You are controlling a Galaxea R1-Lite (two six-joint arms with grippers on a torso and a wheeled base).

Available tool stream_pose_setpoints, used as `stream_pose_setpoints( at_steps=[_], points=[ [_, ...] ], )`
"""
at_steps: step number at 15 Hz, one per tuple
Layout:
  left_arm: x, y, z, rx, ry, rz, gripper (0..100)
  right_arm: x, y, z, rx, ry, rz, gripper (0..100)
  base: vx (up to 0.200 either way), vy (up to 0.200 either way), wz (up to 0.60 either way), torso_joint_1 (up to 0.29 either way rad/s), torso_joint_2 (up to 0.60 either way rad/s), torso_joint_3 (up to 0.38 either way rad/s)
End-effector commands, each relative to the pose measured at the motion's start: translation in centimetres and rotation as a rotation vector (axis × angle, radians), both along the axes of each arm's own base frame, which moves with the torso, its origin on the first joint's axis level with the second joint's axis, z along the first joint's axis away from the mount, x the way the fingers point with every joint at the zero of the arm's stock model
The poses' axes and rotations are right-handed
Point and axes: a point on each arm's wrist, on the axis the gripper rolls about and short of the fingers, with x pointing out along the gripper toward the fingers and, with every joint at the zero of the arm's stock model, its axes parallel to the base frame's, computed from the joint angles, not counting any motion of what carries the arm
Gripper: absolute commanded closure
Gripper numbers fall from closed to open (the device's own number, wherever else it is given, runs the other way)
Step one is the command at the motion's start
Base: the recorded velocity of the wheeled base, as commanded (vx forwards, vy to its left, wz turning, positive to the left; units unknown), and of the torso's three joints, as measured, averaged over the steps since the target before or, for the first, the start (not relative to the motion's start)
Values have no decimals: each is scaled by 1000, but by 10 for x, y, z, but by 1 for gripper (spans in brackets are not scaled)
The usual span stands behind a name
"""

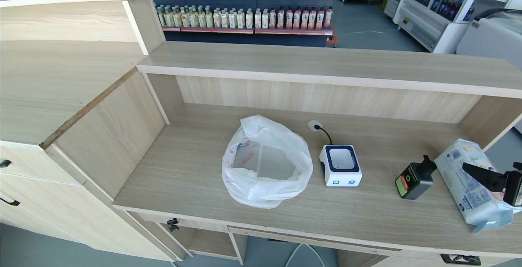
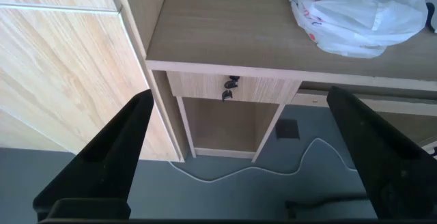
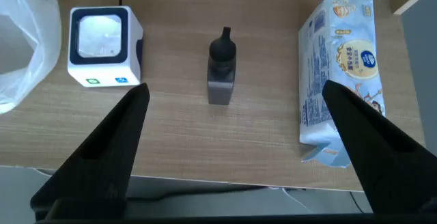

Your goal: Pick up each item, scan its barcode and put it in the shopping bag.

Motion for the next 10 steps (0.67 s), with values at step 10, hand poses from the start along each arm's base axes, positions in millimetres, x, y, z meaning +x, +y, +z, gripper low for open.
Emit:
stream_pose_setpoints(
  at_steps=[10],
  points=[
    [0,0,0,0,-1,0,0,1,-44,-70,-30,122,140,0,0,0,0,0,0,0]
  ],
)
